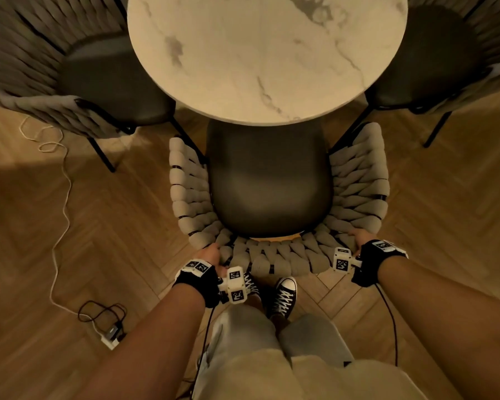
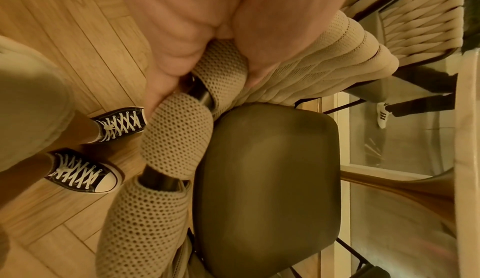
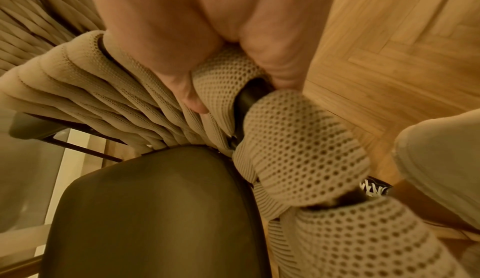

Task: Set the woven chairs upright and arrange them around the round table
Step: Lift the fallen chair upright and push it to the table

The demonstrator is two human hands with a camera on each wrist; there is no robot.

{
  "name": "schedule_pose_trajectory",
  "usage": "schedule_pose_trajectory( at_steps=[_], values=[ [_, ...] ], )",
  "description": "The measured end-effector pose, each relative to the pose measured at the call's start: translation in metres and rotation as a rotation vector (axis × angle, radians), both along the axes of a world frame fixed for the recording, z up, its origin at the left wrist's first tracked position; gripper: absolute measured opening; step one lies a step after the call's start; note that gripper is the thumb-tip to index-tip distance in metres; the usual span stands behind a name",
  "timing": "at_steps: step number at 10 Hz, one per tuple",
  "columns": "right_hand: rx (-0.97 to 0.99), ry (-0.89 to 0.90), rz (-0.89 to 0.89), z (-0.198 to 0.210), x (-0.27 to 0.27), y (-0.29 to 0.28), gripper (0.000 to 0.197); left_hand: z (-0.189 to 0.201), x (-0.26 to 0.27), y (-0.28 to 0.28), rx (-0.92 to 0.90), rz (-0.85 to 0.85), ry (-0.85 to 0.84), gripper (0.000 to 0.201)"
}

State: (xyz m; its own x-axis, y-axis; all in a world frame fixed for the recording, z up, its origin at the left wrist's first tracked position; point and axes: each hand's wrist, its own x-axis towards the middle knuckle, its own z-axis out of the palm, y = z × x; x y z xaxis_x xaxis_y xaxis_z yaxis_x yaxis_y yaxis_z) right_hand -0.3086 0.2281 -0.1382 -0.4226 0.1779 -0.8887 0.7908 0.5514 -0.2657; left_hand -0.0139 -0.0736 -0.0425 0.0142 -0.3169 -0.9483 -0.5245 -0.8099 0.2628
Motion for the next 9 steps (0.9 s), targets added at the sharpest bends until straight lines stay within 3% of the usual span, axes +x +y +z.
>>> schedule_pose_trajectory(
  at_steps=[1, 2, 3, 4, 5, 6, 7, 8, 9],
  values=[
    [0.02, 0.033, -0.032, 0.071, 0.027, -0.031, 0.012, -0.009, 0.003, 0.0, -0.009, 0.027, 0.005, 0.023],
    [-0.088, 0.013, -0.083, 0.059, 0.028, -0.025, 0.016, -0.015, 0.009, -0.001, -0.007, 0.047, 0.039, 0.017],
    [-0.113, 0.003, -0.072, 0.014, 0.015, -0.002, 0.04, -0.028, 0.013, -0.003, -0.008, 0.036, 0.022, 0.019],
    [-0.1, -0.032, -0.094, 0.063, 0.031, -0.026, 0.034, -0.053, 0.022, -0.007, 0.021, 0.024, 0.038, 0.029],
    [-0.088, -0.003, -0.111, 0.086, 0.04, -0.038, 0.017, -0.048, 0.02, -0.008, 0.016, 0.036, 0.024, 0.024],
    [-0.072, -0.009, -0.106, 0.092, 0.044, -0.042, 0.021, -0.037, 0.02, -0.009, 0.009, -0.004, 0.012, 0.026],
    [-0.071, -0.007, -0.087, 0.084, 0.038, -0.041, 0.034, -0.051, 0.024, -0.011, -0.004, -0.027, 0.022, 0.036],
    [-0.075, -0.011, -0.047, 0.039, 0.017, -0.021, 0.056, 0.003, 0.002, -0.002, -0.01, -0.072, 0.015, 0.03],
    [-0.066, -0.07, -0.048, 0.036, 0.011, -0.023, 0.054, 0.013, -0.006, -0.001, 0.001, -0.067, 0.014, 0.045]
  ],
)
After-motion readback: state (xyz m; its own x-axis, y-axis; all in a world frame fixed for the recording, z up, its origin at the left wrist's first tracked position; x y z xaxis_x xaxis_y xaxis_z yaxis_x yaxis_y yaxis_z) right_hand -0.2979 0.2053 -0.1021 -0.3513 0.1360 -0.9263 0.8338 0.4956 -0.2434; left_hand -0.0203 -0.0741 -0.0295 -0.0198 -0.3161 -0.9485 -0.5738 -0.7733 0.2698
